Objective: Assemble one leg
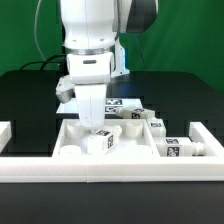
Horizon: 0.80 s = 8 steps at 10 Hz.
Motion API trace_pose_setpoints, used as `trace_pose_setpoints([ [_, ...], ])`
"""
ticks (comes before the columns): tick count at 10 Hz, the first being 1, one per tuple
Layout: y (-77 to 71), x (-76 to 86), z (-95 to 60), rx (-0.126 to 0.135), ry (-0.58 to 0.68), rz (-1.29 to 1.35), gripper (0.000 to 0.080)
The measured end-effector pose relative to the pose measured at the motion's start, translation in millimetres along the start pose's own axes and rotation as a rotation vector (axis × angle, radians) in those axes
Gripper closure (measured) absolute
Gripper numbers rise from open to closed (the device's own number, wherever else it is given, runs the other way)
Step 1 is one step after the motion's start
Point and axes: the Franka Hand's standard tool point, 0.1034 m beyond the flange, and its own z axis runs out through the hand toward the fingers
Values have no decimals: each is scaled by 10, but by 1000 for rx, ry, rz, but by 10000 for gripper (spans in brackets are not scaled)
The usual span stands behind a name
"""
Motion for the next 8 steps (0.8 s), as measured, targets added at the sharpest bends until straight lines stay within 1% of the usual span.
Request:
trace_pose_setpoints([
  [1, -2, 0, 3, 1, 0, 1, 745],
  [2, -2, -1, 4, 1, 0, 1, 568],
  [3, -1, -3, -4, 0, 0, 2, 432],
  [4, -18, 2, -101, -11, -5, 16, 432],
  [5, -47, 31, -251, -27, -11, 45, 251],
  [6, -69, 68, -363, -41, -15, 76, 181],
  [7, -69, 135, -477, -59, -17, 142, 181],
  [8, -56, 247, -590, -93, -14, 230, 156],
])
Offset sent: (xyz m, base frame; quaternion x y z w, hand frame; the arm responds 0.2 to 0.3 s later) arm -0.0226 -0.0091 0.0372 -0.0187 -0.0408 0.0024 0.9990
